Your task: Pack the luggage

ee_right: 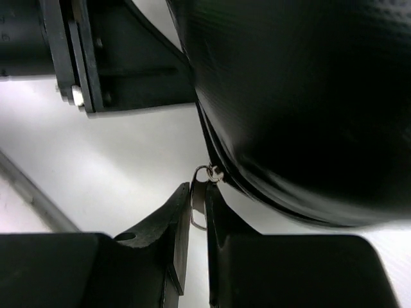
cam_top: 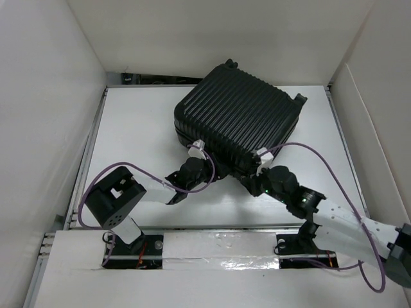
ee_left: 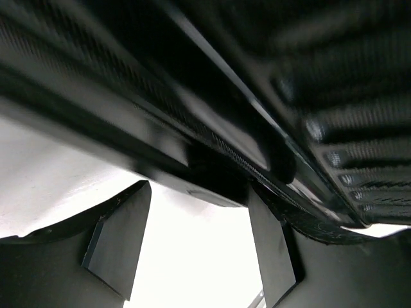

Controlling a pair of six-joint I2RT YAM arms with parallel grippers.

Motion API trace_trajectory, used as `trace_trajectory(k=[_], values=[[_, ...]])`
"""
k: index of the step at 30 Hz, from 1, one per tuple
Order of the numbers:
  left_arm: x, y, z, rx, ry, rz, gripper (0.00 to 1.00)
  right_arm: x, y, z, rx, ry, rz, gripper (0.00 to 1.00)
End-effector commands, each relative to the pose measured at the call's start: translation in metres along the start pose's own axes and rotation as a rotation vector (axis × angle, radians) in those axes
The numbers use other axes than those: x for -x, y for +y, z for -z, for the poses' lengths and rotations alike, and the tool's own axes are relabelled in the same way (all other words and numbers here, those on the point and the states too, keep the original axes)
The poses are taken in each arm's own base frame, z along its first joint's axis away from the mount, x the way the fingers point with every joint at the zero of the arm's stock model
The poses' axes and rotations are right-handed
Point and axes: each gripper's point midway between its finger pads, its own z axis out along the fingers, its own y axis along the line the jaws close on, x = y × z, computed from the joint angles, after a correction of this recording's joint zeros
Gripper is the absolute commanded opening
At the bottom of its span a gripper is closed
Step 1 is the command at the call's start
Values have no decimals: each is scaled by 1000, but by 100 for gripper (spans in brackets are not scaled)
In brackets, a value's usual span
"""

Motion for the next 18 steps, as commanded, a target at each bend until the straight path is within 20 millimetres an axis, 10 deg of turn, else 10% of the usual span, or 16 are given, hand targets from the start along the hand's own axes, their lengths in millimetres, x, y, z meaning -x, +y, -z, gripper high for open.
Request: trace_trajectory(k=[1, 8, 13, 15, 18], values=[[30, -34, -18, -69, -112, 21, 58, 36, 123, 6, 462, -104, -49, 0], [23, -31, -5, -70, -90, -16, 58, 80, 96, -56, 60, -308, -171, 0], [47, 6, 26, 4, -152, -17, 67, 81, 93, -53, 43, -335, -197, 0], [70, 29, 46, 67, -213, -18, 70, 73, 97, -48, 69, -280, -176, 43], [118, 40, 75, 109, -364, 3, 73, 62, 104, -27, 111, -202, -141, 76]])
